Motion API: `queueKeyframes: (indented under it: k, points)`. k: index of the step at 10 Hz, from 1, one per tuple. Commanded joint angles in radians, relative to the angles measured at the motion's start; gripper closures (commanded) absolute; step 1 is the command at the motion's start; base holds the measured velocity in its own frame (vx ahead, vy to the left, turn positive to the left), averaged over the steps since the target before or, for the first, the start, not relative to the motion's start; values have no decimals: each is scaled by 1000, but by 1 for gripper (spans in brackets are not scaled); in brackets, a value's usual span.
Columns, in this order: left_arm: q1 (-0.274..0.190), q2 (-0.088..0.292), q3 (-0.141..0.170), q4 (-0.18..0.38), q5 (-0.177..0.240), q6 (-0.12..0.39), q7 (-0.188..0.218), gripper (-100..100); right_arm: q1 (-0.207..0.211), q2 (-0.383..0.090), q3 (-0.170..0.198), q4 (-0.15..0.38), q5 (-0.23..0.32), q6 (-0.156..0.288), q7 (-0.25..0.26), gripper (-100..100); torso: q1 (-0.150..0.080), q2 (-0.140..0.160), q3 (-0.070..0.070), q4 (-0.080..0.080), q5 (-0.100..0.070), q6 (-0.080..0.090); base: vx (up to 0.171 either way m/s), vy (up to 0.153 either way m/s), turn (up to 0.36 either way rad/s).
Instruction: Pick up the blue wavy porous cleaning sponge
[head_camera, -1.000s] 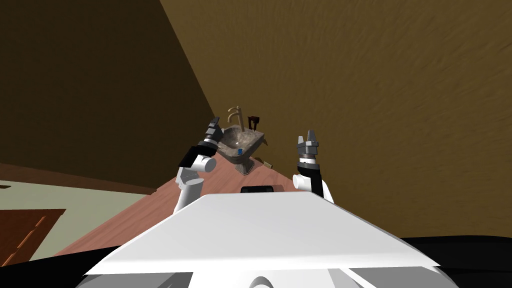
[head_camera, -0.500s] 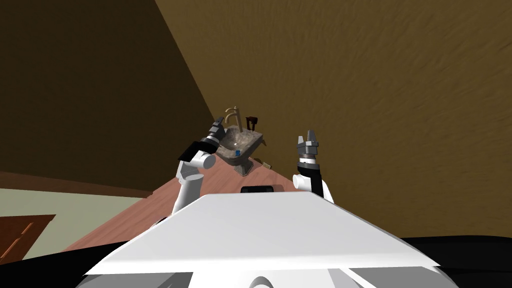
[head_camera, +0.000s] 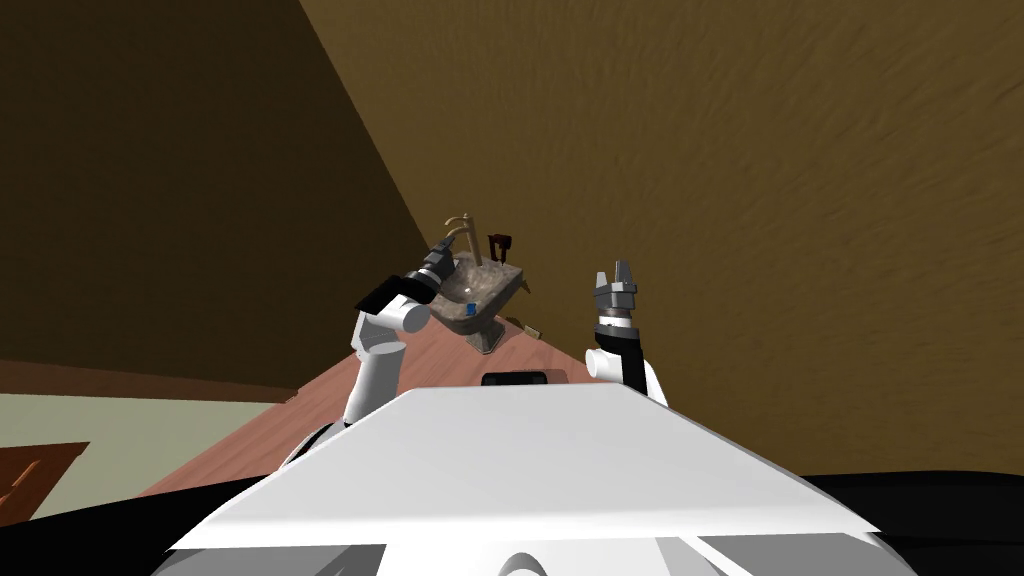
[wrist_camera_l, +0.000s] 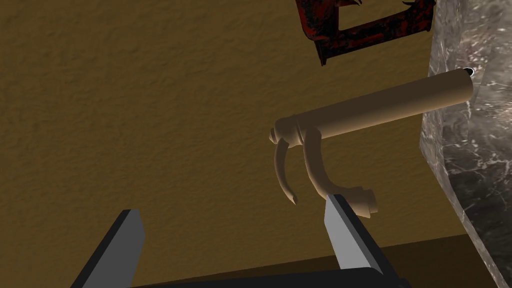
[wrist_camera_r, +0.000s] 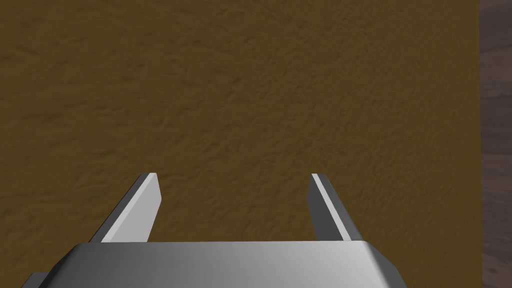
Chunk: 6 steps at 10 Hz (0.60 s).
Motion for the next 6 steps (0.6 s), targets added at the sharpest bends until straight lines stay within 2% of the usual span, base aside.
queueKeyframes:
  k: [1, 2, 3, 5, 6]
  points:
    - [-22, 10, -1, 11, 16, 50, -12, -100, 0, 0, 0, 0, 0, 0, 0, 0, 0, 0, 0, 0, 0, 0, 42, -30, -37]
    - [-22, 10, -1, 11, 16, 71, -12, -100, 0, 0, 0, 0, 0, 0, 0, 0, 0, 0, 0, 0, 0, 0, 16, -11, 6]
    - [-57, 33, -4, 25, 50, 106, -32, -100, 0, 0, 0, 0, 0, 0, 0, 0, 1, 1, 1, 0, 0, 0, 31, -21, -78]
    - [-57, 33, -4, 25, 50, 154, -32, -100, 0, 0, 0, 0, 0, 0, 0, 0, 0, 1, 0, 0, 0, 0, 23, -17, -19]
    - [-90, 57, -9, 40, 82, 188, -52, -100, 0, 0, 0, 0, 0, 0, 0, 0, 1, 1, 1, 0, 0, -1, 27, -18, -82]
